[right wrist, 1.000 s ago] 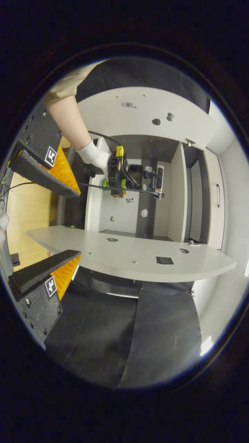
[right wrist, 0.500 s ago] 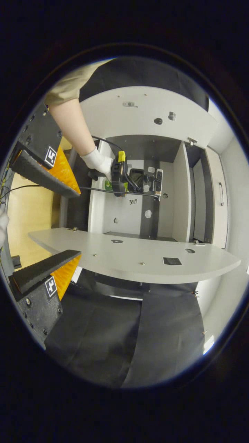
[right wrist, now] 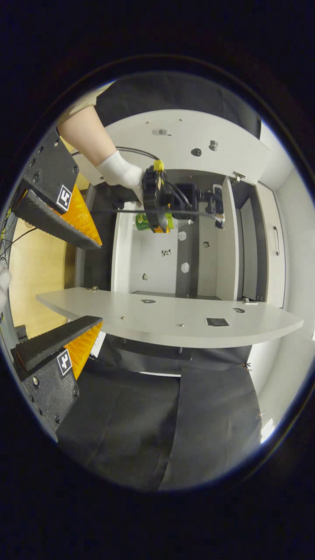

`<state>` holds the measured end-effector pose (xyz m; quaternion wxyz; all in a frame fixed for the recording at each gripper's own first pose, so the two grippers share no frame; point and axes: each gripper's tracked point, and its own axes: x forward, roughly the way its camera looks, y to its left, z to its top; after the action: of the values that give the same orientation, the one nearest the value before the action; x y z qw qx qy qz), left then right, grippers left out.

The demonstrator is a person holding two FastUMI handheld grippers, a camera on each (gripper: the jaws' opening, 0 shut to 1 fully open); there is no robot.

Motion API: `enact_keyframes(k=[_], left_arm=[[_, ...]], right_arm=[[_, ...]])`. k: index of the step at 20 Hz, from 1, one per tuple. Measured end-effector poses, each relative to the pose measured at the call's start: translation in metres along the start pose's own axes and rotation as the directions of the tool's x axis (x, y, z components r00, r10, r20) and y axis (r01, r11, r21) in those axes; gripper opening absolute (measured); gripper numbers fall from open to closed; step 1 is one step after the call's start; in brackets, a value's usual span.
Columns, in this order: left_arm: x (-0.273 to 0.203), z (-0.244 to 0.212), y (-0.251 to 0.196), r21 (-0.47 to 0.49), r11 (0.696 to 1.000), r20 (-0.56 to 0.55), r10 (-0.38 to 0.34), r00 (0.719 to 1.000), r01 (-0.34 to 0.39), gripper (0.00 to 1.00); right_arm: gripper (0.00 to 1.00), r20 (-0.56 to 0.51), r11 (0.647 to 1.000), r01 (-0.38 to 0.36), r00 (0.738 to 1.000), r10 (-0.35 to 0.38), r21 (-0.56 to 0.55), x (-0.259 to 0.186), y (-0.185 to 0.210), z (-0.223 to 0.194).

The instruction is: Grasp the bottle in the cabinet with the left hand and place it on the coaster, then close the right door with the right hand and the left door with the left hand.

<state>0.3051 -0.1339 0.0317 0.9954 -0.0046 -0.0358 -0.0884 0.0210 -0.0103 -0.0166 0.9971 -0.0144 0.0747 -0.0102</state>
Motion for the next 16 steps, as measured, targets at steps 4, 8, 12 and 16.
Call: enact_keyframes(k=[4, 8, 12, 16], left_arm=[[-0.062, 0.011, -0.006, 0.020, 0.999, 0.033, -0.043, 0.999, 0.042, 0.75], [-0.120, 0.003, -0.015, 0.033, 0.995, 0.042, -0.094, 0.995, 0.092, 0.75], [-0.169, -0.023, -0.025, 0.042, 0.991, 0.024, -0.131, 0.991, 0.130, 0.74], [-0.205, -0.069, -0.030, 0.016, 0.988, -0.026, -0.155, 0.988, 0.156, 0.77]], right_arm=[[0.99, -0.015, 1.000, -0.007, 1.000, 0.007, 0.003, -0.004, 0.001, -0.012], [0.99, -0.021, 1.000, -0.006, 1.000, 0.006, 0.013, -0.004, -0.002, -0.019], [0.99, -0.035, 1.000, 0.006, 0.999, -0.005, 0.024, -0.004, -0.010, -0.028], [0.99, -0.041, 0.999, 0.023, 0.999, -0.022, 0.028, -0.007, -0.015, -0.033]])
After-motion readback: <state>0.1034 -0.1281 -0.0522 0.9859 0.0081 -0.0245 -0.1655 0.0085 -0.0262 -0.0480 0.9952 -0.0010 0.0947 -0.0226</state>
